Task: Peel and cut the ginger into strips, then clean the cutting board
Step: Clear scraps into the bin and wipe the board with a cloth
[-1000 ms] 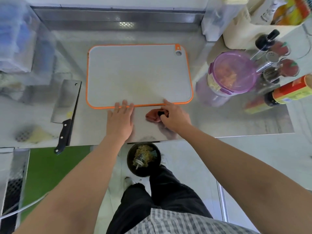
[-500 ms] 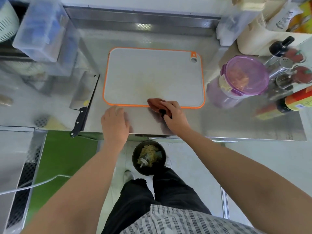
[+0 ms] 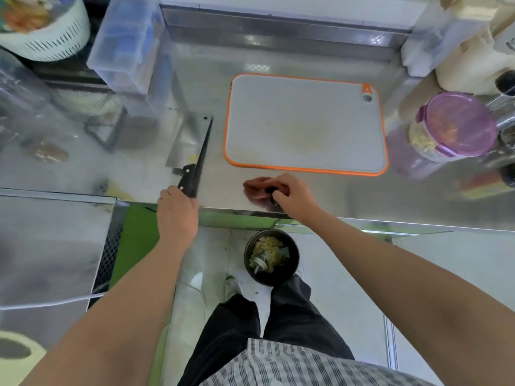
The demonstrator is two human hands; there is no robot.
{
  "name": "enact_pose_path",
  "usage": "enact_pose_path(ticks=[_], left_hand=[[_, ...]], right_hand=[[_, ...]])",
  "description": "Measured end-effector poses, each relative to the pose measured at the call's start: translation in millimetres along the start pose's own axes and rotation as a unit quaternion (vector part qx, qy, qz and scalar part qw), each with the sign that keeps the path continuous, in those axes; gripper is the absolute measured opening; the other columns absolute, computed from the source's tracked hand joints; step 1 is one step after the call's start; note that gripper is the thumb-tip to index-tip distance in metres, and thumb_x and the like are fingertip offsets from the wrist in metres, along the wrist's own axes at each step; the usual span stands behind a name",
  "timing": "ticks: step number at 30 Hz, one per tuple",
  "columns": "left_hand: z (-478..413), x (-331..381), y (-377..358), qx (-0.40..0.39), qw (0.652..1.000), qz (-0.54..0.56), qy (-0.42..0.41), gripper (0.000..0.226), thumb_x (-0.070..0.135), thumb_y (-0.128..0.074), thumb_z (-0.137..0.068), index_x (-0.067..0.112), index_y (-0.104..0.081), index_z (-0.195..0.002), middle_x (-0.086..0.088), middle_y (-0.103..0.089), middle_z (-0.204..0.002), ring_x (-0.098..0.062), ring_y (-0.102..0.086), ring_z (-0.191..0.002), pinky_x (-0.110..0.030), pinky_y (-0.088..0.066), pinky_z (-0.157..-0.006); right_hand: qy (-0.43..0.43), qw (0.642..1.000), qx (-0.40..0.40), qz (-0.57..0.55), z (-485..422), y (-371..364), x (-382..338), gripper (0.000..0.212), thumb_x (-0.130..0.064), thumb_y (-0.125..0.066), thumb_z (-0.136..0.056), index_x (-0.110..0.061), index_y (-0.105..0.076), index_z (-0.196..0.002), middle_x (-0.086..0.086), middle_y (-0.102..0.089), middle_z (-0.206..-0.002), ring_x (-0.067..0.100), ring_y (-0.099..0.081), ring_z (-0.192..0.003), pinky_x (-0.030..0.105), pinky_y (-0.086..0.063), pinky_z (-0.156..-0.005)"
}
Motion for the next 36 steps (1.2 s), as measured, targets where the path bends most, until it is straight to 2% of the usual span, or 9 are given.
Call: enact_pose_path(ticks=[4, 9, 12, 18, 21, 24, 27, 30, 36], left_hand=[[-5.8, -18.7, 13.8, 0.066, 0.996, 0.055, -0.005, 0.022, 0.014, -0.041, -0.097, -0.006, -0.049, -0.102, -0.025, -0.054, -0.095, -0.039, -0.056, -0.081, -0.048, -0.048, -0.070], [-13.5, -38.2, 19.3, 0.043, 0.998, 0.054, 0.010, 0.026, 0.018, -0.039, -0.100, -0.005, -0.048, -0.105, -0.023, -0.053, -0.099, -0.035, -0.055, -0.083, -0.041, -0.048, -0.069], [-17.4, -44.1, 16.7, 0.020, 0.999, 0.034, 0.004, 0.028, 0.019, -0.036, -0.101, -0.006, -0.048, -0.108, -0.022, -0.052, -0.101, -0.032, -0.054, -0.088, -0.042, -0.049, -0.077], [-27.7, -47.2, 12.8, 0.017, 0.998, 0.054, 0.015, 0.027, 0.015, -0.038, -0.100, -0.008, -0.048, -0.110, -0.024, -0.051, -0.106, -0.035, -0.051, -0.096, -0.042, -0.043, -0.085], [-34.1, -52.2, 14.3, 0.022, 0.997, 0.065, 0.030, 0.026, 0.014, -0.039, -0.100, -0.009, -0.047, -0.111, -0.027, -0.050, -0.108, -0.038, -0.050, -0.097, -0.045, -0.042, -0.087], [-35.4, -58.7, 15.4, 0.029, 0.996, 0.072, 0.048, 0.027, 0.014, -0.041, -0.099, -0.009, -0.047, -0.111, -0.028, -0.049, -0.109, -0.040, -0.050, -0.096, -0.046, -0.044, -0.085], [-33.9, -65.5, 16.0, 0.027, 0.996, 0.064, 0.062, 0.028, 0.014, -0.044, -0.098, -0.009, -0.046, -0.114, -0.027, -0.048, -0.110, -0.038, -0.050, -0.097, -0.041, -0.041, -0.083], [-35.4, -72.5, 17.3, 0.021, 0.993, 0.070, 0.090, 0.029, 0.014, -0.048, -0.097, -0.007, -0.046, -0.116, -0.025, -0.047, -0.114, -0.038, -0.049, -0.101, -0.040, -0.041, -0.084], [-34.9, -67.3, 20.3, -0.011, 0.996, 0.056, 0.072, 0.033, 0.014, -0.050, -0.096, -0.003, -0.046, -0.123, -0.023, -0.046, -0.118, -0.037, -0.047, -0.105, -0.038, -0.037, -0.083]], right_hand=[[0.005, 0.995, 0.083, -0.056, -27.9, -16.4, -31.6, 0.039, 0.007, -0.049, -0.078, -0.010, -0.065, -0.109, 0.002, -0.058, -0.109, 0.023, -0.055, -0.108, 0.039, -0.046, -0.094], [0.055, 0.998, 0.027, -0.006, -67.6, -61.5, -58.9, 0.050, 0.007, -0.048, -0.084, -0.008, -0.054, -0.131, 0.011, -0.049, -0.138, 0.025, -0.044, -0.128, 0.023, -0.029, -0.107], [0.051, 0.996, -0.010, 0.071, -87.4, -88.5, -65.8, 0.055, 0.009, -0.045, -0.085, -0.005, -0.047, -0.138, 0.012, -0.037, -0.149, 0.027, -0.031, -0.139, 0.026, -0.018, -0.115], [0.129, 0.984, -0.111, 0.045, -87.6, -112.3, -87.1, 0.050, 0.012, -0.044, -0.080, 0.001, -0.057, -0.127, 0.016, -0.052, -0.136, 0.021, -0.045, -0.128, 0.007, -0.022, -0.104], [0.108, 0.974, -0.174, 0.094, -87.6, -108.3, -88.1, 0.043, 0.008, -0.049, -0.078, -0.008, -0.070, -0.112, 0.008, -0.064, -0.122, 0.021, -0.055, -0.116, 0.014, -0.035, -0.095], [0.090, 0.990, -0.085, 0.065, -89.8, -93.5, -86.3, 0.036, 0.005, -0.048, -0.076, -0.010, -0.074, -0.096, 0.006, -0.068, -0.104, 0.023, -0.061, -0.101, 0.029, -0.046, -0.090], [0.093, 0.995, -0.022, 0.018, -102.4, -100.8, -85.8, 0.051, 0.009, -0.044, -0.075, -0.007, -0.063, -0.120, 0.009, -0.058, -0.129, 0.024, -0.051, -0.123, 0.032, -0.037, -0.108], [0.131, 0.984, -0.093, 0.074, -111.0, -125.9, -95.7, 0.051, 0.007, -0.045, -0.082, -0.002, -0.054, -0.131, 0.015, -0.048, -0.141, 0.029, -0.041, -0.133, 0.024, -0.022, -0.112], [0.141, 0.963, -0.210, 0.089, -85.8, -129.5, -101.4, 0.046, 0.014, -0.046, -0.074, -0.011, -0.074, -0.101, 0.006, -0.067, -0.114, 0.018, -0.061, -0.104, 0.008, -0.044, -0.086]])
Point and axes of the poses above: each hand's wrist, its own z-axis away from the middle knuckle, its own y-axis out of the back of the hand, x = y × z, the point moved 2 cm from there along -z, towards the middle knuckle
